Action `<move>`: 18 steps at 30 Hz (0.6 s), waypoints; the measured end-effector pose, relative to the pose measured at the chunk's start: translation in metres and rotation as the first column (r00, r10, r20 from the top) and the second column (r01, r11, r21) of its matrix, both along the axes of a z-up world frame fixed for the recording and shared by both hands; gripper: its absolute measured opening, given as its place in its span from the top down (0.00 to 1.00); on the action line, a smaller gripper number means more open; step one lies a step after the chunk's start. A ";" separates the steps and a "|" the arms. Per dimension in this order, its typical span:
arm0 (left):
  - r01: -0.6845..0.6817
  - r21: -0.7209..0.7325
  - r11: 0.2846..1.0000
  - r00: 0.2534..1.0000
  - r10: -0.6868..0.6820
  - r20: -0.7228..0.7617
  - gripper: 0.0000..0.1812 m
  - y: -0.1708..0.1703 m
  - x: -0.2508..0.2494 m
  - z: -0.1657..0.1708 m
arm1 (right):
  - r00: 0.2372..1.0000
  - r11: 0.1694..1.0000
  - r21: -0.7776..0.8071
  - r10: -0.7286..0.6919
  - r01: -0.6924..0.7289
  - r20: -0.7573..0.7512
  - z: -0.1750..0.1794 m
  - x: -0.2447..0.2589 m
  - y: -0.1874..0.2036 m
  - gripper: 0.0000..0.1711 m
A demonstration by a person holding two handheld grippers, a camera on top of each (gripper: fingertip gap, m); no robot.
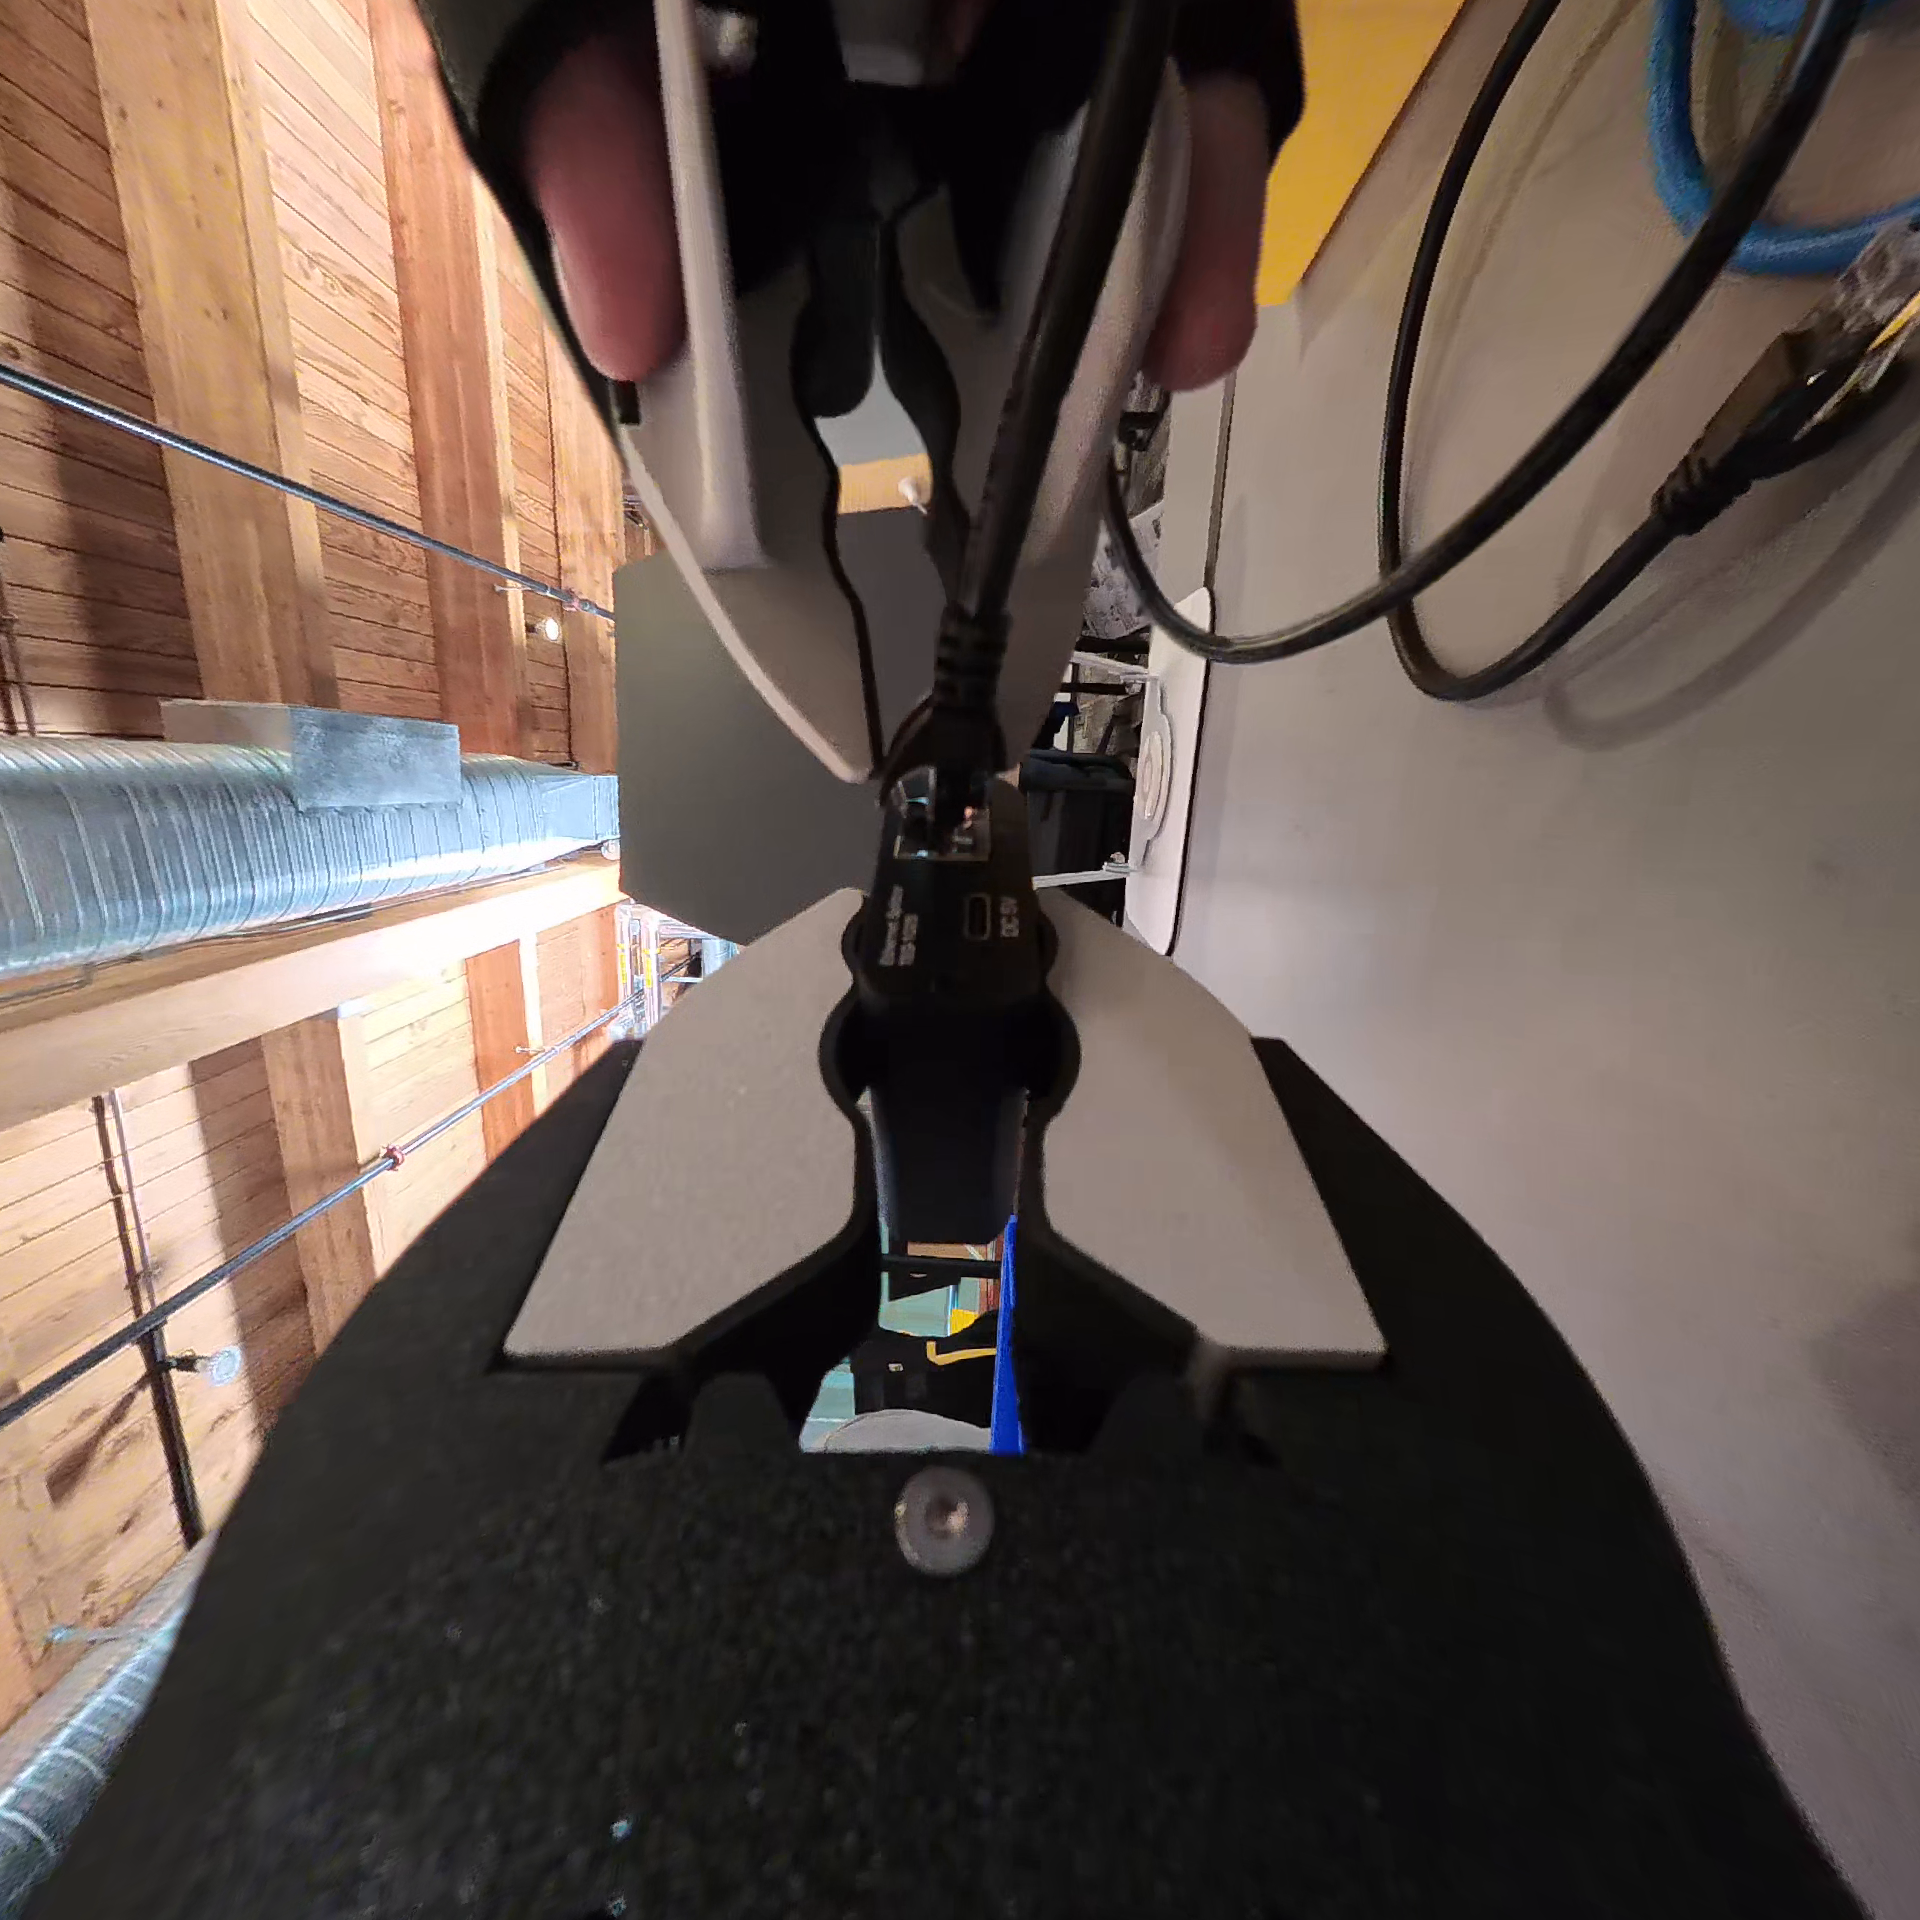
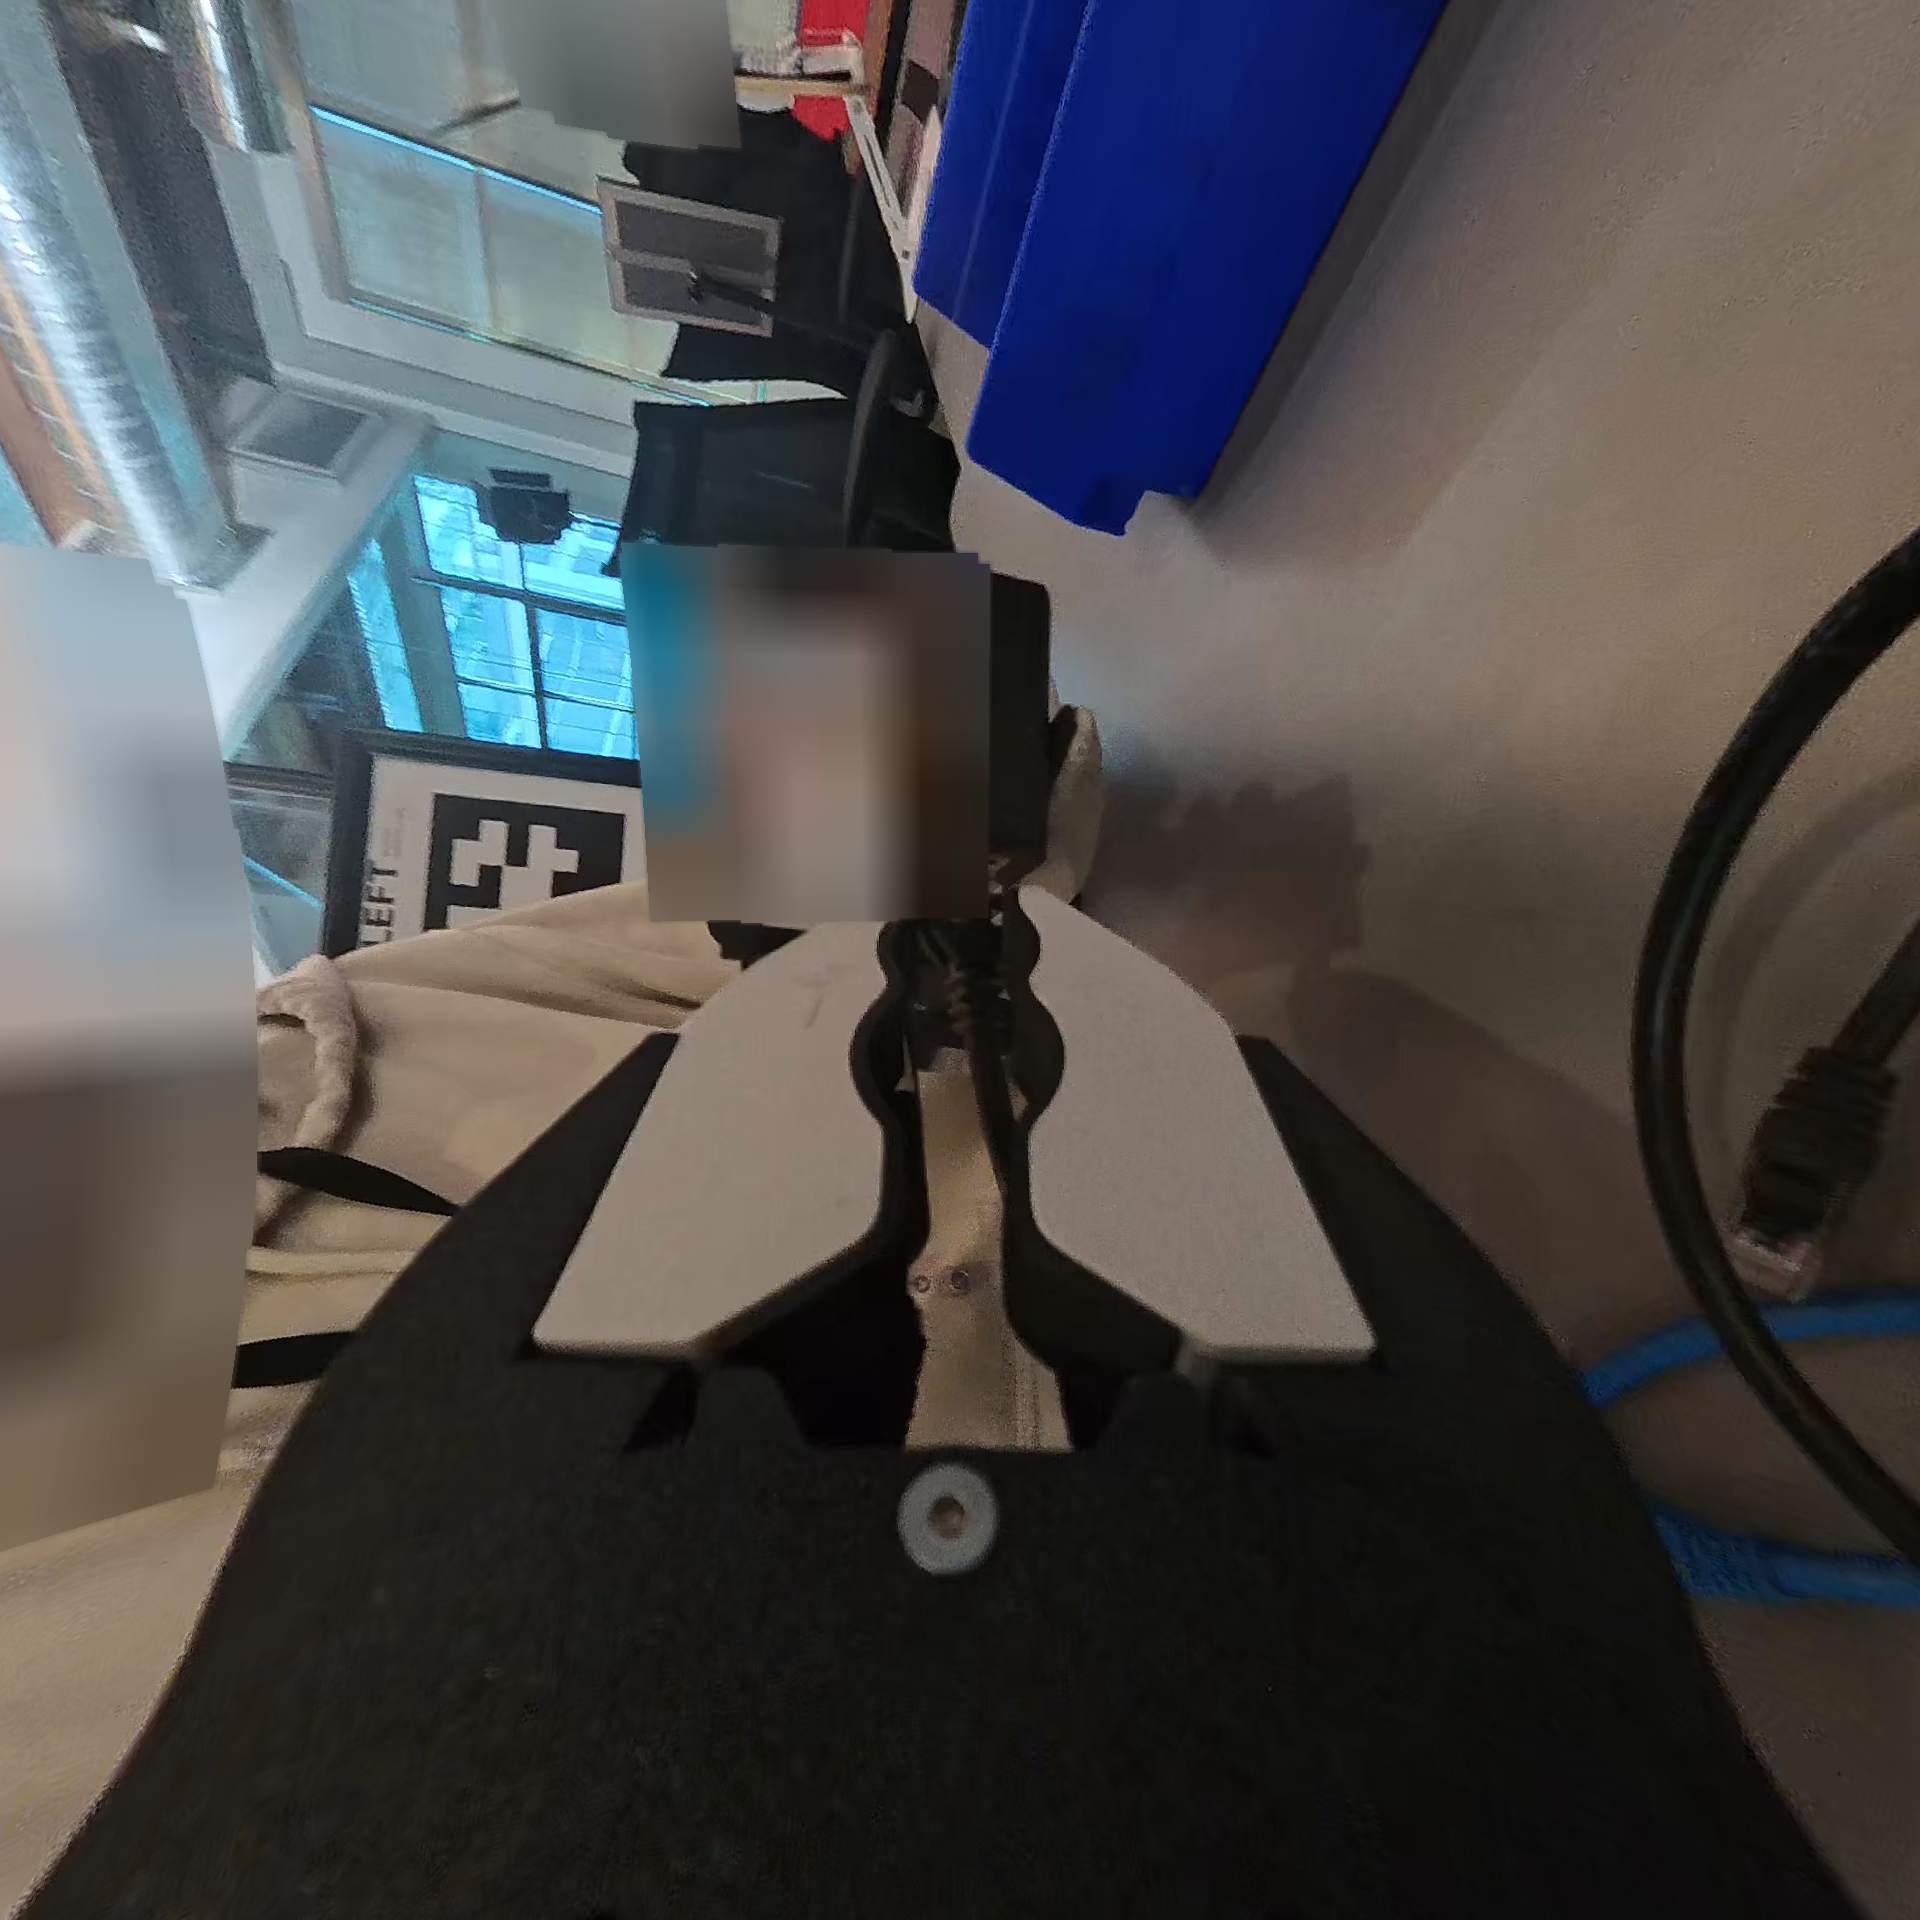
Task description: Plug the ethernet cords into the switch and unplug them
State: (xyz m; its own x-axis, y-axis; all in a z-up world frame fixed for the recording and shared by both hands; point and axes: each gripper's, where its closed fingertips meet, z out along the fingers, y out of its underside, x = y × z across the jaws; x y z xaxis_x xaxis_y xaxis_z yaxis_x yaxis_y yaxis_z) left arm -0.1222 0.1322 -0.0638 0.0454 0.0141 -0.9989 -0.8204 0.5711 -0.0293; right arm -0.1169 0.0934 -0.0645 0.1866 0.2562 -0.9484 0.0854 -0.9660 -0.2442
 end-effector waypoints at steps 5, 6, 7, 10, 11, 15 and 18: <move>-0.003 -0.004 1.000 1.000 0.003 0.004 0.87 0.001 0.001 -0.002 | 0.998 0.998 -0.052 -0.047 0.045 -0.038 -0.001 0.000 0.002 0.91; -0.010 -0.016 1.000 1.000 0.010 0.003 0.87 0.002 0.001 -0.003 | 0.997 0.997 -0.060 -0.059 0.057 -0.041 -0.002 0.000 0.003 0.91; -0.015 -0.024 1.000 1.000 0.015 0.004 0.87 0.003 0.001 -0.004 | 0.996 0.995 -0.072 -0.069 0.066 -0.048 -0.003 0.000 0.004 0.91; -0.018 -0.033 0.999 1.000 0.017 -0.005 0.87 0.004 0.002 -0.007 | 0.995 0.994 -0.079 -0.083 0.079 -0.048 -0.006 0.000 0.006 0.91; -0.019 -0.030 0.999 1.000 0.019 -0.009 0.87 0.004 0.002 -0.008 | 0.996 0.994 -0.071 -0.080 0.078 -0.037 -0.007 0.000 0.006 0.92; -0.031 -0.047 0.998 0.999 0.032 0.015 0.87 0.004 0.002 -0.007 | 0.998 0.995 0.090 -0.044 0.039 0.052 -0.008 0.001 0.006 0.93; -0.032 -0.068 0.997 0.999 0.033 0.022 0.87 0.003 0.002 -0.007 | 0.995 0.988 0.155 -0.022 0.007 0.098 -0.008 0.002 0.006 0.94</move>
State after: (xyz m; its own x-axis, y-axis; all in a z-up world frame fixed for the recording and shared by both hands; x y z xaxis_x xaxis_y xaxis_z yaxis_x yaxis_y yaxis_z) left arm -0.1200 0.1356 -0.0704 0.0696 -0.0517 -0.9962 -0.8370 0.5402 -0.0865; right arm -0.1152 0.0997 -0.0724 0.2823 0.3944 -0.8745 0.1025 -0.9187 -0.3813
